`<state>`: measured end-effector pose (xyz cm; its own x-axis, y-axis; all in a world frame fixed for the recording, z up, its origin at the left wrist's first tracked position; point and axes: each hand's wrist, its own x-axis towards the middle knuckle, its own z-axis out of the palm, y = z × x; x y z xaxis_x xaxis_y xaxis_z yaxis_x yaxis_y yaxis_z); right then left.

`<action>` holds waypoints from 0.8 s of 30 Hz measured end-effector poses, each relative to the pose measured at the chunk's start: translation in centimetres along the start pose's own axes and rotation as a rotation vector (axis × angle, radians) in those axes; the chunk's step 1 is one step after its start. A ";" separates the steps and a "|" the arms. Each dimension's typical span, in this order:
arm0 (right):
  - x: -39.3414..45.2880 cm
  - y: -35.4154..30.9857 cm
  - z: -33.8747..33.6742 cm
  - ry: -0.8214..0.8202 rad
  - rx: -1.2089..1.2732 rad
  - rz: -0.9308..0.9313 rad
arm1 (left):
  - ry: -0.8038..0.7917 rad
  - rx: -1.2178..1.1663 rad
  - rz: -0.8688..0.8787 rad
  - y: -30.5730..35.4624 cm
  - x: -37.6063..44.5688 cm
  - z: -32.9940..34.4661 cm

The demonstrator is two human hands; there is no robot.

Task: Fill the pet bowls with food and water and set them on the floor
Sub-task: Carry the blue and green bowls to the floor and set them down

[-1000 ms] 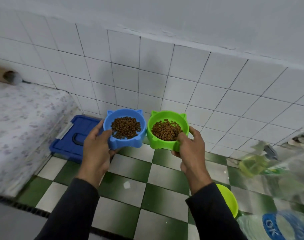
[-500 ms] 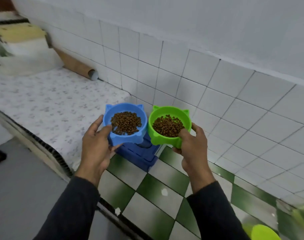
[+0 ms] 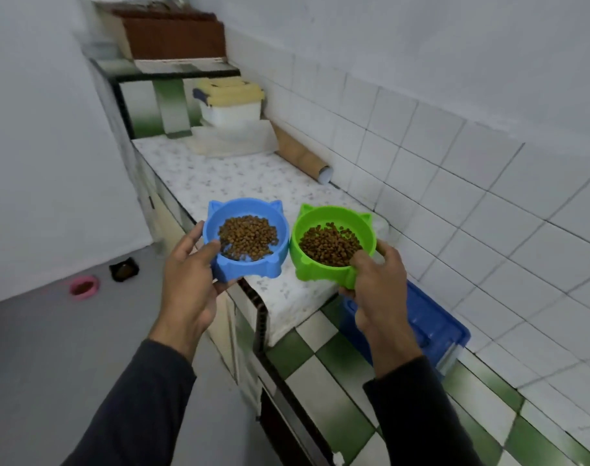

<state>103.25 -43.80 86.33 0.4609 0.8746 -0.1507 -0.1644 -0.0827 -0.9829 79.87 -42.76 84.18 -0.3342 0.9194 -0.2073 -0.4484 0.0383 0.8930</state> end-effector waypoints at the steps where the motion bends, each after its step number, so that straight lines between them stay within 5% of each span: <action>1: 0.0 0.3 1.7 -0.024 -0.012 0.001 | 0.024 0.000 0.008 0.7 0.6 -1.2; 24: 3.3 6.2 35.6 -0.497 -0.116 0.137 | 0.525 -0.150 0.142 9.6 16.3 -20.7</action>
<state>72.75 -24.40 83.45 -0.0316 0.9708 -0.2379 -0.0834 -0.2398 -0.9672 52.93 -35.54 81.12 -0.7503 0.5920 -0.2943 -0.4692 -0.1632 0.8679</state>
